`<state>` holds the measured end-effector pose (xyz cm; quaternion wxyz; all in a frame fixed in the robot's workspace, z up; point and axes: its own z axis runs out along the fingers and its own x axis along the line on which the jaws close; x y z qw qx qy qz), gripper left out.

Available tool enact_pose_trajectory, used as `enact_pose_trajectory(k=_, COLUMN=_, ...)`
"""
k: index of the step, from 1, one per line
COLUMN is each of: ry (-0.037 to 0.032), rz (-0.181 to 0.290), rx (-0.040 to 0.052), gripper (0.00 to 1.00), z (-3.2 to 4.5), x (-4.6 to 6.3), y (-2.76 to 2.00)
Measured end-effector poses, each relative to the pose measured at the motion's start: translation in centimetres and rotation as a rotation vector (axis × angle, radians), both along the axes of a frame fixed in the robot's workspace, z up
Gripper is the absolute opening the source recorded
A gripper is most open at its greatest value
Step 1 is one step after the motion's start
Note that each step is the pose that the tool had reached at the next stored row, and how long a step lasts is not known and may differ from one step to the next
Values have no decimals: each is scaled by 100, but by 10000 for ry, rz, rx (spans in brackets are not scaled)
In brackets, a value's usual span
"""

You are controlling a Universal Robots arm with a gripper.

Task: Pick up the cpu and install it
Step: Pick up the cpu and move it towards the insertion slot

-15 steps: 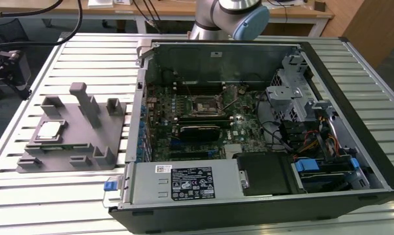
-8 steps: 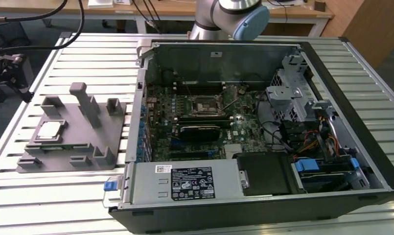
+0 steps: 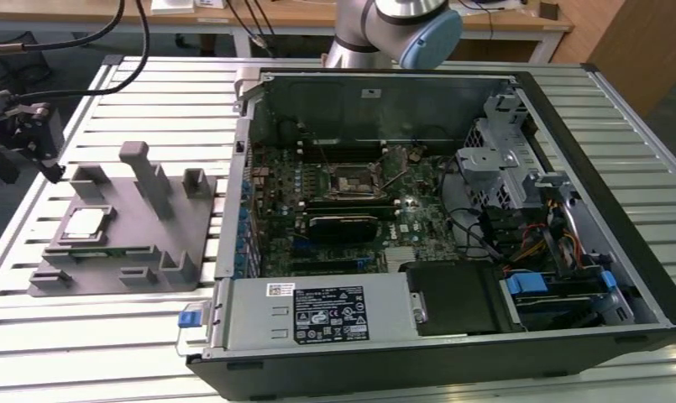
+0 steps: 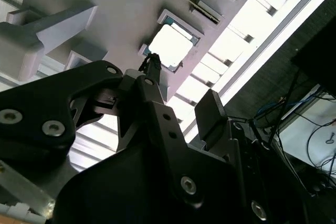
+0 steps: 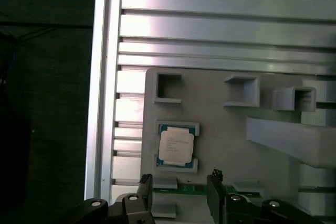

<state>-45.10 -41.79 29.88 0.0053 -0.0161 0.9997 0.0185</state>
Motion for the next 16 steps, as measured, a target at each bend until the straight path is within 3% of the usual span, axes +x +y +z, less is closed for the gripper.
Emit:
enact_pose_trajectory(k=6, ry=0, rz=3, rx=-1, gripper=55, z=-109, x=1, y=0)
enact_pose_trajectory(k=11, ry=-1, rz=-50, rx=-3, gripper=73, z=-200, x=0, y=1)
enact_pose_trajectory(k=16, ry=0, rz=-433, rx=-4, gripper=73, z=-286, x=1, y=8)
